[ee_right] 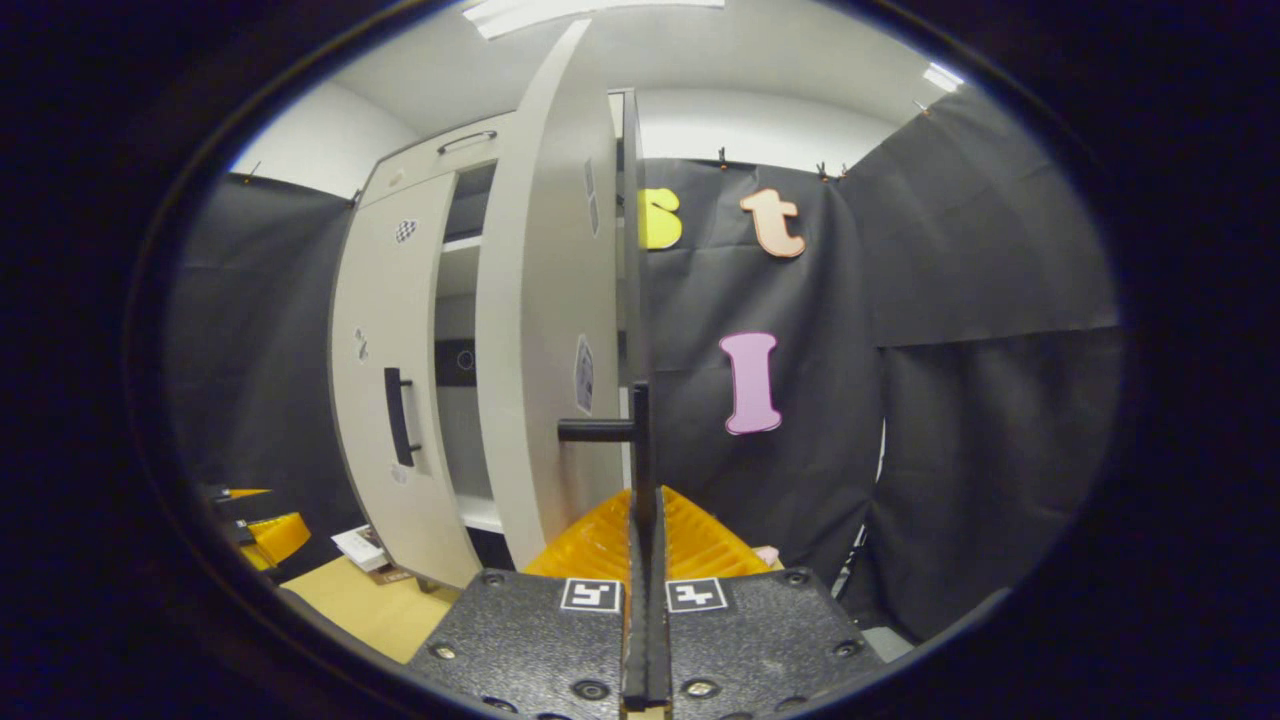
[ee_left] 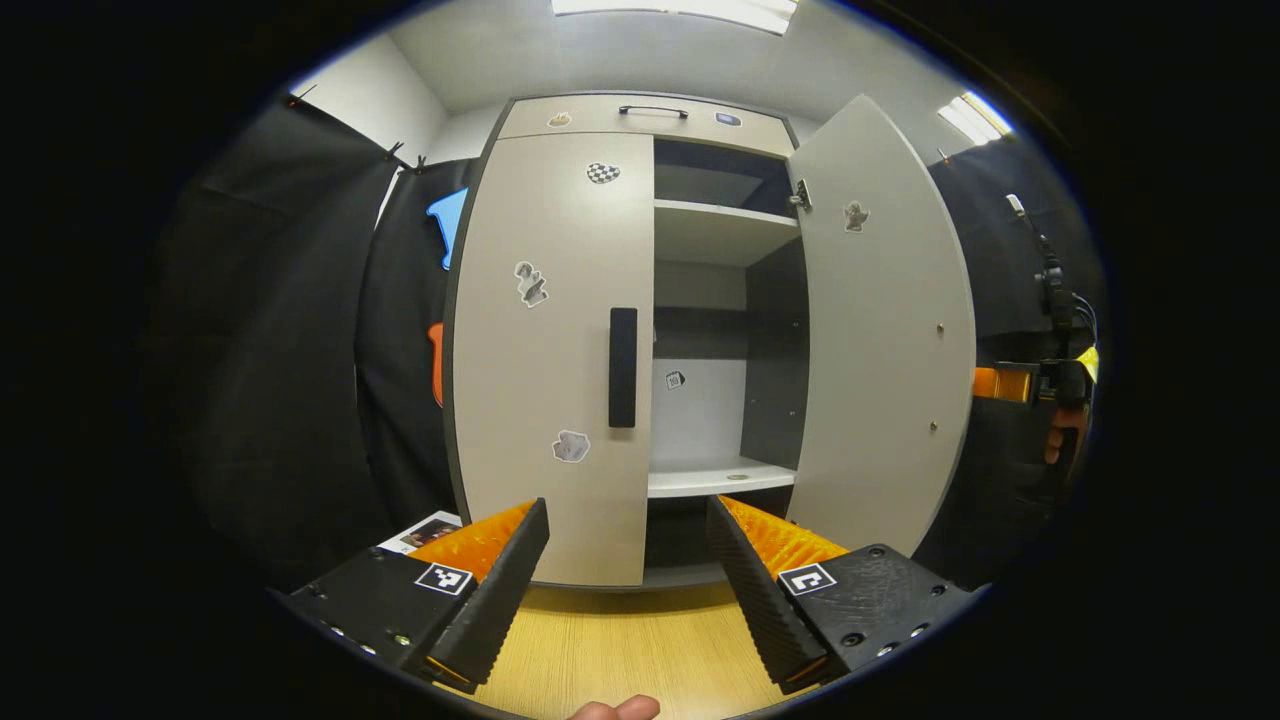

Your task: Open the right door of the double-door shoe cabinet with the right hand, and open the left door with the left hand.

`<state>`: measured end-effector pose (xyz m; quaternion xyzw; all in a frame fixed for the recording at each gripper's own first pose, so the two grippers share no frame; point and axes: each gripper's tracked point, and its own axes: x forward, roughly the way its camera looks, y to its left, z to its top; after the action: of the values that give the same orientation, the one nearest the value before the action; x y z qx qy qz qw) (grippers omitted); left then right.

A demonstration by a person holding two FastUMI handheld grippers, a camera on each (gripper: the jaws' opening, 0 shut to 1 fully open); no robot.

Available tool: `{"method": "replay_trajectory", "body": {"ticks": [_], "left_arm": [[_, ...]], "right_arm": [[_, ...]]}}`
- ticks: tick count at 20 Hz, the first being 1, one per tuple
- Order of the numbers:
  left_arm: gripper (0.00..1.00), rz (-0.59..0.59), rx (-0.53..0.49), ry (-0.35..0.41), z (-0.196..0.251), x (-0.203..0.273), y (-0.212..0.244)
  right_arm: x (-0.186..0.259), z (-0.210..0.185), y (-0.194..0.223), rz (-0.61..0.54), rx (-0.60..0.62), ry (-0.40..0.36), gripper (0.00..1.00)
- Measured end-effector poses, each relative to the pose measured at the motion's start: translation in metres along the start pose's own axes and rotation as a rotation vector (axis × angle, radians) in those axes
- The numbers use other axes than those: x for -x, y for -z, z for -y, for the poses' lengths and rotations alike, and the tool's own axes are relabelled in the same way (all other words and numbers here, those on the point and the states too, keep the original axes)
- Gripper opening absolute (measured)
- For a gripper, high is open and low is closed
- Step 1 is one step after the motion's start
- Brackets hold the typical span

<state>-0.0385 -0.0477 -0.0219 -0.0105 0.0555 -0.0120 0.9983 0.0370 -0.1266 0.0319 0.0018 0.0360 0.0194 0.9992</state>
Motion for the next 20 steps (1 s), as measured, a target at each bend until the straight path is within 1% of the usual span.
{"method": "replay_trajectory", "body": {"ticks": [2, 4, 7, 9, 10, 13, 14, 16, 19, 20], "left_arm": [[0.95, -0.008, -0.011, -0.016, -0.007, 0.001, 0.003], [0.95, -0.008, -0.006, -0.041, -0.016, 0.001, 0.005], [0.95, -0.013, 0.025, -0.037, -0.019, -0.002, 0.006], [0.95, -0.004, 0.015, -0.055, -0.028, 0.001, 0.004], [0.95, -0.003, 0.003, -0.068, -0.033, 0.004, 0.005], [0.95, 0.001, -0.005, -0.093, -0.046, 0.010, 0.008], [0.95, 0.003, -0.002, -0.099, -0.050, 0.012, 0.008], [0.95, 0.006, 0.003, -0.120, -0.062, 0.015, 0.008], [0.95, 0.011, 0.016, -0.142, -0.075, 0.017, 0.007], [0.95, 0.011, 0.020, -0.145, -0.078, 0.017, 0.007]], "right_arm": [[0.029, 0.001, 0.002, 0.017, -0.010, 0.044, 0.04], [0.054, -0.018, -0.003, 0.044, 0.008, 0.039, 0.04], [0.061, -0.057, -0.019, 0.078, 0.014, -0.037, 0.04], [0.056, -0.084, -0.016, 0.069, -0.025, -0.113, 0.03], [0.049, -0.094, -0.013, 0.065, -0.031, -0.133, 0.04], [0.024, -0.105, 0.007, 0.028, 0.027, -0.099, 0.04], [0.016, -0.113, 0.013, 0.014, 0.035, -0.101, 0.03], [0.005, -0.120, 0.025, -0.002, 0.032, -0.091, 0.04], [-0.005, -0.117, 0.035, -0.016, 0.033, -0.034, 0.04], [-0.005, -0.118, 0.035, -0.013, 0.029, -0.029, 0.05]]}}
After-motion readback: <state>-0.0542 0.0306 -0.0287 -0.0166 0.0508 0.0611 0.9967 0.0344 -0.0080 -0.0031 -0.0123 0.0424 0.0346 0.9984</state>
